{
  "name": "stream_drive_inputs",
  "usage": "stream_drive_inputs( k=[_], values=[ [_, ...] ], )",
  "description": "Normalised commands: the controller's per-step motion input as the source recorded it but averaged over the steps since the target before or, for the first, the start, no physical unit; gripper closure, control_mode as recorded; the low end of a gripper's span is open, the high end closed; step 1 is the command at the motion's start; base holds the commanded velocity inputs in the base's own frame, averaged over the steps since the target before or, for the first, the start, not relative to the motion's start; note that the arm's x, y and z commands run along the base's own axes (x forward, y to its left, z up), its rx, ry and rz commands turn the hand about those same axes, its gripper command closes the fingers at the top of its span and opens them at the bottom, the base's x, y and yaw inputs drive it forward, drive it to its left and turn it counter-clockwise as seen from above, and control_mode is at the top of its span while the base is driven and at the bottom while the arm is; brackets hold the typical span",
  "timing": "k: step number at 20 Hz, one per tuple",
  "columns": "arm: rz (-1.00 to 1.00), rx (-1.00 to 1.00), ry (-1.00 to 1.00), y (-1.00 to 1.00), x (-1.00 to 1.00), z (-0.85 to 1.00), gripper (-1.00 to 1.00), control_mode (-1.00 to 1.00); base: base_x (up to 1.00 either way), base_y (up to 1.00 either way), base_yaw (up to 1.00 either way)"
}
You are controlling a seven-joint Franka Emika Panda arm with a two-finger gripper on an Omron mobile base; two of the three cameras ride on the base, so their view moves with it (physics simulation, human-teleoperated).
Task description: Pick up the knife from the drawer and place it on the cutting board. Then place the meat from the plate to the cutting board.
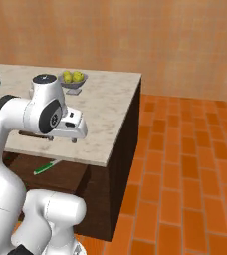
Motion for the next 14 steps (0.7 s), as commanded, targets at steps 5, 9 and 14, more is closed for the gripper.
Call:
stream_drive_inputs(
  k=[5, 9, 14],
  values=[
    [0.00, 0.00, 0.00, 0.00, 0.00, 0.00, -1.00, 1.00, -0.48, 0.72, 0.06],
    [0.00, 0.00, 0.00, 0.00, 0.00, 0.00, -1.00, 1.00, -0.03, 1.00, -0.29],
    [0.00, 0.00, 0.00, 0.00, 0.00, 0.00, -1.00, 1.00, 0.00, 1.00, -0.42]
  ],
)
